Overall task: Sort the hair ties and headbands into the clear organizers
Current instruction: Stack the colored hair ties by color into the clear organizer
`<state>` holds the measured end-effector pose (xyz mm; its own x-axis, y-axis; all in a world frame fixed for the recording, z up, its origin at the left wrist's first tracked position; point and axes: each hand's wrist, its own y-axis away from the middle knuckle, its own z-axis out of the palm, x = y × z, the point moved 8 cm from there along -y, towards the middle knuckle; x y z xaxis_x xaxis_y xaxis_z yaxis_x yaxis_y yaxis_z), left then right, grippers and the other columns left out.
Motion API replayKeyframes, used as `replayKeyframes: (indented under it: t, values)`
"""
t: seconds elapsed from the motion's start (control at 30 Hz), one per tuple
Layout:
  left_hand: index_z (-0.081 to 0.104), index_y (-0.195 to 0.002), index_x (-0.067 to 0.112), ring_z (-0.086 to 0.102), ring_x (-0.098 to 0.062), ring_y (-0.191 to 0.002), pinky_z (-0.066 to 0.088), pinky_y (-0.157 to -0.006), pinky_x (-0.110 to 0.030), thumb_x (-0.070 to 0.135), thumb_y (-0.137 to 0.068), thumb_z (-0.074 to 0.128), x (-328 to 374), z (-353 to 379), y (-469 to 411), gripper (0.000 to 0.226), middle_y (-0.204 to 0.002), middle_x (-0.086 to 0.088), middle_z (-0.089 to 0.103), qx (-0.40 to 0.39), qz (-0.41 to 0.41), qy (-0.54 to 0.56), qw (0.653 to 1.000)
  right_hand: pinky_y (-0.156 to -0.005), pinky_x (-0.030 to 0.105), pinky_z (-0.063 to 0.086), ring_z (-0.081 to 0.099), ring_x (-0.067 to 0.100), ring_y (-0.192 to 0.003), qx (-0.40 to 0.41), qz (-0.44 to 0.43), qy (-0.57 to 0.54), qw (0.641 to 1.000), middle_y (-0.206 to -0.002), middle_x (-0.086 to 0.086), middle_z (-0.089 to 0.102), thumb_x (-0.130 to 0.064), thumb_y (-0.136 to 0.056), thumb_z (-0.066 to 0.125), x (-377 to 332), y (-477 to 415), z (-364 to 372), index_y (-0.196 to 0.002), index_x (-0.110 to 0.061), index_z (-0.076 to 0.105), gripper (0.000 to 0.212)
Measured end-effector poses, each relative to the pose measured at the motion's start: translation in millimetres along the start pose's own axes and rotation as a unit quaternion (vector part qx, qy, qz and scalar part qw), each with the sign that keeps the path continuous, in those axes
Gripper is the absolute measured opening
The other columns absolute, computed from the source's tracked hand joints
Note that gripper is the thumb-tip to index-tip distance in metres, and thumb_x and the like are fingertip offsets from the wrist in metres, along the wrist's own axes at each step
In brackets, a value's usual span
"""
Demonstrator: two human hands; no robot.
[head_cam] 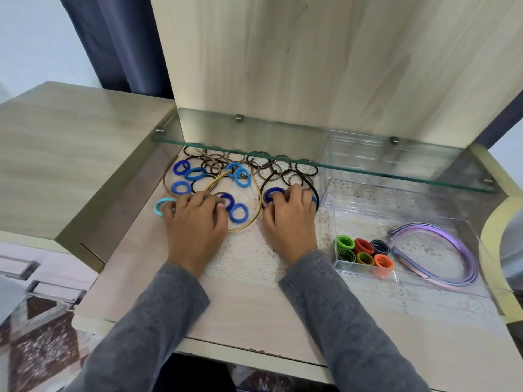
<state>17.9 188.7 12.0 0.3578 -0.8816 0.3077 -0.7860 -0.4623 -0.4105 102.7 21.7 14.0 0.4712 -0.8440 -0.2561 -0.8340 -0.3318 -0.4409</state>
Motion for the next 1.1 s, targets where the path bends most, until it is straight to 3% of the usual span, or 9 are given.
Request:
replayKeyframes:
  t: [0.23, 0.4, 0.67, 0.8, 1.1]
  values:
    - [0.069, -0.101, 0.032, 0.056, -0.017, -0.106, 0.027, -0.093, -0.04, 0.045, -0.088, 0.051, -2.0, -9.1, 1.8, 0.025, -0.109, 0.013, 0.067, 0.039, -0.012, 0.025, 0.999, -0.076, 0.041, 0.038, 0.046, 0.029, -0.089, 0.027, 0.01, -0.011, 1.0, -0.092, 0.01, 0.057, -0.028, -0.09, 0.056, 3.7, -1.5, -1.8, -0.091, -0.011, 0.064, 0.02]
    - [0.07, -0.101, 0.032, 0.059, -0.017, -0.103, 0.027, -0.095, -0.04, 0.052, -0.084, 0.069, 1.2, -16.4, 5.7, 0.026, -0.107, 0.013, 0.068, 0.054, 0.004, 0.04, 0.998, -0.08, 0.042, 0.037, 0.047, 0.029, -0.096, 0.013, 0.029, -0.034, 0.999, -0.096, 0.01, 0.058, -0.032, -0.091, 0.057, 7.2, -2.4, -0.5, -0.094, -0.012, 0.064, 0.022]
    - [0.067, -0.094, 0.026, 0.06, -0.019, -0.098, 0.031, -0.091, -0.041, 0.042, -0.096, 0.049, 6.6, -21.2, 10.8, 0.025, -0.103, 0.009, 0.069, 0.067, 0.067, 0.076, 0.993, -0.084, 0.044, 0.041, 0.046, 0.028, -0.098, 0.011, 0.054, -0.087, 0.995, -0.1, 0.008, 0.056, -0.038, -0.088, 0.063, 14.3, -2.7, -2.3, -0.097, -0.014, 0.062, 0.025]
    - [0.068, -0.097, 0.027, 0.058, -0.018, -0.099, 0.034, -0.088, -0.04, 0.041, -0.094, 0.053, 11.0, -23.8, 18.9, 0.021, -0.105, 0.01, 0.065, 0.058, 0.117, 0.069, 0.989, -0.085, 0.044, 0.041, 0.046, 0.028, -0.099, 0.014, 0.053, -0.075, 0.996, -0.1, 0.008, 0.057, -0.039, -0.089, 0.062, 13.9, -2.3, -3.9, -0.098, -0.015, 0.063, 0.025]
    - [0.072, -0.104, 0.034, 0.055, -0.02, -0.106, 0.035, -0.09, -0.044, 0.042, -0.087, 0.069, 5.5, -12.4, 10.2, 0.019, -0.109, 0.009, 0.065, -0.004, 0.063, 0.029, 0.998, -0.085, 0.045, 0.039, 0.049, 0.032, -0.101, 0.026, 0.045, -0.051, 0.997, -0.1, 0.01, 0.058, -0.035, -0.09, 0.062, 10.9, 0.4, -7.6, -0.096, -0.016, 0.066, 0.02]
